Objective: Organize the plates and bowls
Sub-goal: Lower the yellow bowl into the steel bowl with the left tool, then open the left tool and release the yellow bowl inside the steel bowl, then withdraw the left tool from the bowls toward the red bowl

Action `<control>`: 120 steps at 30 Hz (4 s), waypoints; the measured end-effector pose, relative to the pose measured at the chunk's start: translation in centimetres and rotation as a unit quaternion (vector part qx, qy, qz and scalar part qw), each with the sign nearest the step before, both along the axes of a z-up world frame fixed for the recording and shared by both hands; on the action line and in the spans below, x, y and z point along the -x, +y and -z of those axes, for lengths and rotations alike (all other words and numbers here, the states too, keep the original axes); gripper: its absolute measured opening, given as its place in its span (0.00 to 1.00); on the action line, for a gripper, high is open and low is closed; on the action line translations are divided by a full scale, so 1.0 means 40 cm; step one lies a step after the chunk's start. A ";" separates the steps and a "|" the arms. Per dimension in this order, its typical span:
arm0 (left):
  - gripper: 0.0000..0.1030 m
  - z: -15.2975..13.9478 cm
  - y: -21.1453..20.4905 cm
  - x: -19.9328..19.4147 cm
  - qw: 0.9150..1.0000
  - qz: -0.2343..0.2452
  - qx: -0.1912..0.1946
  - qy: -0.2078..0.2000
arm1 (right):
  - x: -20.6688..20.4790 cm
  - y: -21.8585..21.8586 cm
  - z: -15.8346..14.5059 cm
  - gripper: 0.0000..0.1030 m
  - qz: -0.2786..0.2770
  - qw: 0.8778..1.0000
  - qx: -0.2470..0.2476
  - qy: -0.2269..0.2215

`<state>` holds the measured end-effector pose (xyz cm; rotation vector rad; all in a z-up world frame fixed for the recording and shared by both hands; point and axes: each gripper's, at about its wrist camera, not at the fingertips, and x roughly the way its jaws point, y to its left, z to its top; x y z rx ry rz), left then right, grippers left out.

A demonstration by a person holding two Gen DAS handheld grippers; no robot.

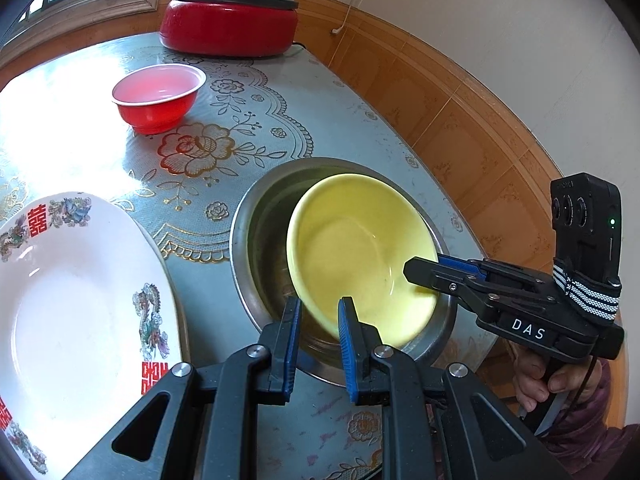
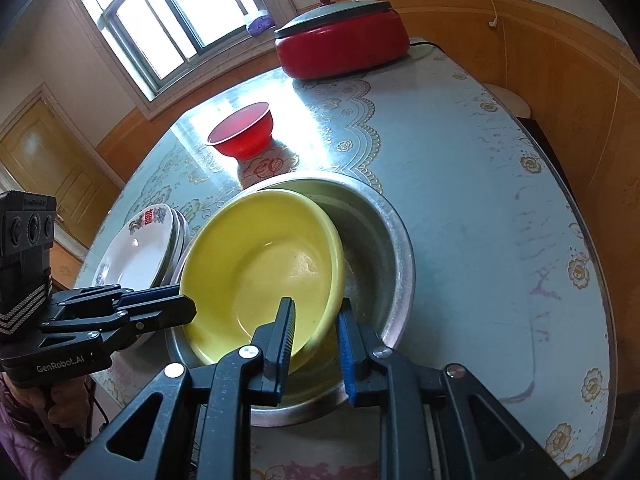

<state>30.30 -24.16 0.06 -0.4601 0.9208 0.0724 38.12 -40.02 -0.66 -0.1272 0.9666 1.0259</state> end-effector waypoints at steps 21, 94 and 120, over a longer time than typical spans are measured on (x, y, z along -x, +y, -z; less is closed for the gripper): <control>0.19 0.006 0.003 -0.014 1.000 0.002 -0.018 0.003 | 0.017 0.037 -0.009 0.28 0.003 0.997 0.039 -0.067; 0.44 -0.086 0.262 0.020 0.984 -0.173 0.010 -0.030 | -0.091 0.202 -0.097 0.32 -0.048 0.990 -0.096 0.091; 0.67 -0.082 0.483 -0.086 0.966 -0.239 0.101 -0.020 | -0.216 0.435 -0.082 0.32 -0.056 0.981 -0.092 0.163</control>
